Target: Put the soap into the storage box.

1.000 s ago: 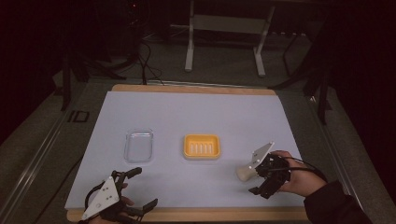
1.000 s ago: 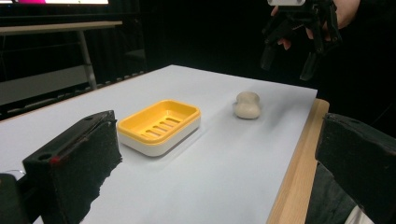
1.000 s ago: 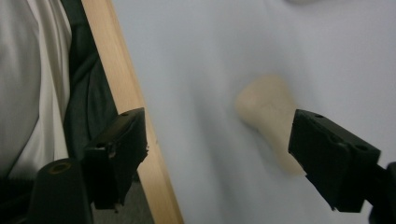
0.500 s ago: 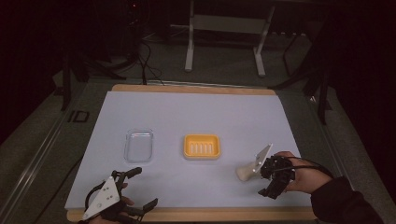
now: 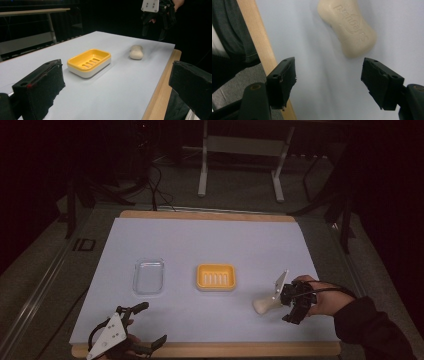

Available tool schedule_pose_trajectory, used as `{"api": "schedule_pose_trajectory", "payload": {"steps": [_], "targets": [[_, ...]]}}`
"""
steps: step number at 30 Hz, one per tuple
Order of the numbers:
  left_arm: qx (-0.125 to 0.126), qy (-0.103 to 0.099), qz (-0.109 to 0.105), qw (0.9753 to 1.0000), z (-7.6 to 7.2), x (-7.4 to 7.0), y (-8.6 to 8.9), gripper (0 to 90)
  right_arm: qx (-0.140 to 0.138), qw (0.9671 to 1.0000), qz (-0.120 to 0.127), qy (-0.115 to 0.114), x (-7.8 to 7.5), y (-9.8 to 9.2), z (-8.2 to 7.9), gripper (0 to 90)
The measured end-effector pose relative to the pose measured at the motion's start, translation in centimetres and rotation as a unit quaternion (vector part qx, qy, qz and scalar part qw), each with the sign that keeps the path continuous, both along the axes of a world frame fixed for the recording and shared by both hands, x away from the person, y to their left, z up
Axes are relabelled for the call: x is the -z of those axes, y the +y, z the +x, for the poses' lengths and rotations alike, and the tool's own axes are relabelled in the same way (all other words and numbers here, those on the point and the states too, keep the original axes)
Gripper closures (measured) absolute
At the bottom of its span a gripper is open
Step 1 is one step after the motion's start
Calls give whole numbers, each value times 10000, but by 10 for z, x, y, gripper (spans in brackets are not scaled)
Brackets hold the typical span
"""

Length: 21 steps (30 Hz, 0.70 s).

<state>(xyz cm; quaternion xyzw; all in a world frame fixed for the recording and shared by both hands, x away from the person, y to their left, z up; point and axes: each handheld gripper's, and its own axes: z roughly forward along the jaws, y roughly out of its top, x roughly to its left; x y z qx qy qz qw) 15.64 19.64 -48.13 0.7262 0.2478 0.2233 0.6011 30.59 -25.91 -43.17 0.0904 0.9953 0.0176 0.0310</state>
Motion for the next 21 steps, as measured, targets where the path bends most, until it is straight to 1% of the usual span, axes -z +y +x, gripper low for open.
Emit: {"api": "schedule_pose_trajectory", "payload": {"steps": [1,3,4,7,9,10,12,13,14,17,21], "targets": [[-14,-3,-6,10000,-1,0,1,1,-86,9999,0,-67,1,0,2,275],[-27,-7,2,10000,-1,0,1,1,-89,9999,-3,-75,2,0,2,275],[-60,-5,2,10000,-3,0,3,1,-183,9998,-1,-123,3,1,5,276],[-95,-8,1,10000,-5,1,4,1,-287,9994,-25,-197,4,2,8,276],[-138,-18,12,9999,-7,0,5,1,-318,9993,-16,-184,5,3,9,276],[-191,-12,-19,9998,-8,0,6,1,-385,9991,28,-177,5,3,10,278],[-220,-19,-68,9997,-10,0,7,1,-473,9984,259,-167,3,5,13,302],[-242,-46,-51,9997,-11,-1,7,1,-500,9980,340,-198,3,6,14,315],[-242,-46,-51,9997,-11,-1,7,1,-500,9980,340,-198,3,6,14,315],[-282,-43,-62,9996,-12,0,7,1,-611,9969,448,-200,3,9,16,315],[-318,-36,-46,9995,-13,0,10,1,-759,9960,410,-230,9,13,17,321]]}}
